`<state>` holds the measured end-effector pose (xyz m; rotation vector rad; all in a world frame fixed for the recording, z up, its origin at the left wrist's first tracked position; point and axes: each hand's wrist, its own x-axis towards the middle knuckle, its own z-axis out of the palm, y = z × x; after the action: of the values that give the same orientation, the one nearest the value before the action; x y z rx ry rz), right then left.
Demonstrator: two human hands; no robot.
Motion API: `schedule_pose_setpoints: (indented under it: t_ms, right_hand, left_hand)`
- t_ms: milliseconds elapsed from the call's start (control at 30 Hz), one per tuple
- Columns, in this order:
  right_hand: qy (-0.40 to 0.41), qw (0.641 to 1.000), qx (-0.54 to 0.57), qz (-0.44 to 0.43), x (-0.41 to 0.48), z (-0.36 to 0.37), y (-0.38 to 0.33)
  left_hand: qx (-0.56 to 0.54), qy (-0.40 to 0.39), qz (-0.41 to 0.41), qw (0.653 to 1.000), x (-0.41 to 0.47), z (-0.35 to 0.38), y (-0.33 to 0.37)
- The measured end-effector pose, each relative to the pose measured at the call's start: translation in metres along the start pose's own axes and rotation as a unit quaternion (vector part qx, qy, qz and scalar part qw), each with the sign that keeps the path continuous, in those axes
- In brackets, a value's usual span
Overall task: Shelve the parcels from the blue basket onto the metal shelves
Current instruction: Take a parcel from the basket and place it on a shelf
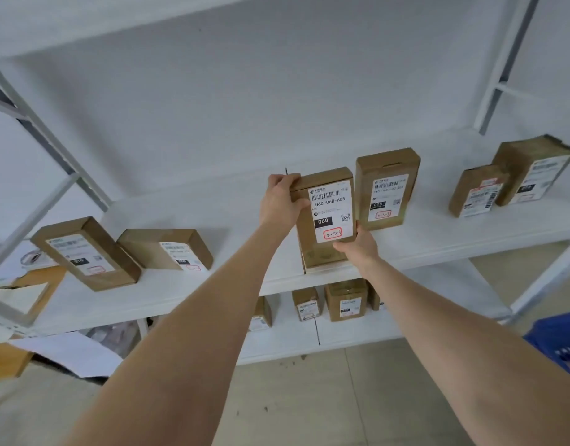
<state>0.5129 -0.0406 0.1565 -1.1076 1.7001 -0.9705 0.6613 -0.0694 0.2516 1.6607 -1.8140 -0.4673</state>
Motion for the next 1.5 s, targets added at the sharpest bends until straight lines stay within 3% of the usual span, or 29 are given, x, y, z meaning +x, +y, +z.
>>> schedule_pose_setpoints:
  t_ms: [367, 600, 733, 800, 933, 1500]
  right_hand:
    - [0.03, 0.997, -0.064, -0.007, 0.022, 0.011, 0.013]
    - [0.06, 0.989, -0.125, -0.044, 0.016, -0.002, -0.003]
    - [0.14, 0.937, -0.251, -0.201, 0.007, -0.023, -0.031]
    - [0.12, 0.898, -0.337, -0.256, 0.006, -0.032, -0.046]
    - [0.042, 0.851, -0.447, -0.273, 0.009, -0.038, -0.067]
    - [0.043, 0.835, -0.471, -0.28, 0.031, -0.026, -0.076]
  left_hand:
    - [0.008, -0.009, 0.027, 1.0, 0.003, 0.021, -0.019]
    - [0.141, -0.008, 0.051, 0.989, -0.003, 0.016, -0.01]
    - [0.223, -0.034, 0.085, 0.97, -0.003, 0.014, 0.0]
    - [0.262, -0.04, 0.093, 0.96, -0.002, 0.016, 0.003]
    - [0.307, -0.039, 0.092, 0.946, 0.0, 0.018, 0.01]
    - [0.328, -0.045, 0.096, 0.939, 0.018, 0.022, 0.006]
